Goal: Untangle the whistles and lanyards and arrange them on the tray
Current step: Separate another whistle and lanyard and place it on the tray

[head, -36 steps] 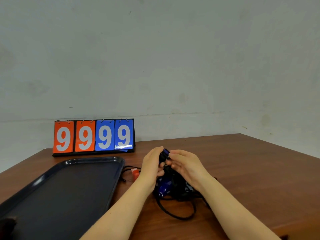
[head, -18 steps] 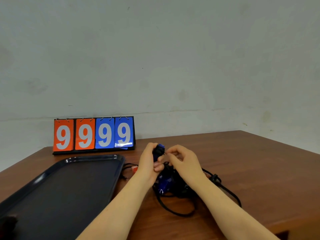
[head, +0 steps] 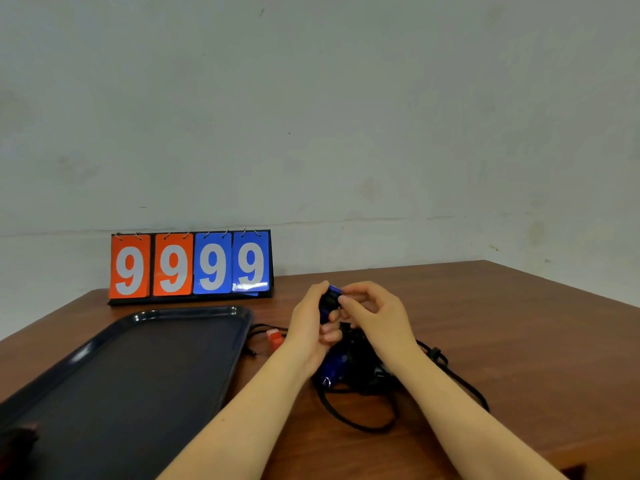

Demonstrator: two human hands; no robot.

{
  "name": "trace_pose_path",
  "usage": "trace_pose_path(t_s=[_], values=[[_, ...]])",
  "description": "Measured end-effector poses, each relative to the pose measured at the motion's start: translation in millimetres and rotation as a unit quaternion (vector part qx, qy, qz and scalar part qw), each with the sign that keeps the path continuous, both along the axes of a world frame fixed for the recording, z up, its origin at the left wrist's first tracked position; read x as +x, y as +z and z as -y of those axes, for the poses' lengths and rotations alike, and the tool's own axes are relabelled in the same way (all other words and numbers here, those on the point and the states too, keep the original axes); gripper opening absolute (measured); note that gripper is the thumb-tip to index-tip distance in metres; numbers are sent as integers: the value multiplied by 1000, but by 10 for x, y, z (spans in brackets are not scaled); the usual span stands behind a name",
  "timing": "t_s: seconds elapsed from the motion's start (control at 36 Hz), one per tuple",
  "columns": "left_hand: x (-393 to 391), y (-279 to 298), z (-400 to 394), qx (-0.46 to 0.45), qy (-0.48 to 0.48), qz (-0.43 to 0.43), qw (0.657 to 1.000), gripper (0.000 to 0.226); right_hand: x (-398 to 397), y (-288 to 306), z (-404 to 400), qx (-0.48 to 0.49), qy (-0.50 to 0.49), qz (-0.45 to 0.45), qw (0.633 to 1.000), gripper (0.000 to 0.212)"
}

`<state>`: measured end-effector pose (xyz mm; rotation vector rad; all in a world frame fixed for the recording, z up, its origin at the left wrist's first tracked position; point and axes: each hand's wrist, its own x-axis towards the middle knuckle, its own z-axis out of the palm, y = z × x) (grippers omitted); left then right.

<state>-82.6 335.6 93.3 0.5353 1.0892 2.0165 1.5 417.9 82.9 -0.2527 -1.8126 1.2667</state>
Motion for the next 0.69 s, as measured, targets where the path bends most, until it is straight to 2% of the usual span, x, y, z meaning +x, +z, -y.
trace_pose_path(t_s=[0.11,0.33,0.53,0.61,0.69], values=[[15,20,3,8,-14,29,999,21,17,18,-18,-19,13,-2,1000,6],[40,35,35,8,-62,51,997,22,28,13,-58,23,27,9,999,7],[28,24,9,1,-68,72,995,20,40,0,-81,35,24,25,999,3],[13,10,-5,0,-56,59,997,20,0,-28,-77,32,-3,32,999,7],[-6,-20,-36,-17,-32,29,999,31,-42,-51,-61,15,-22,35,999,11]])
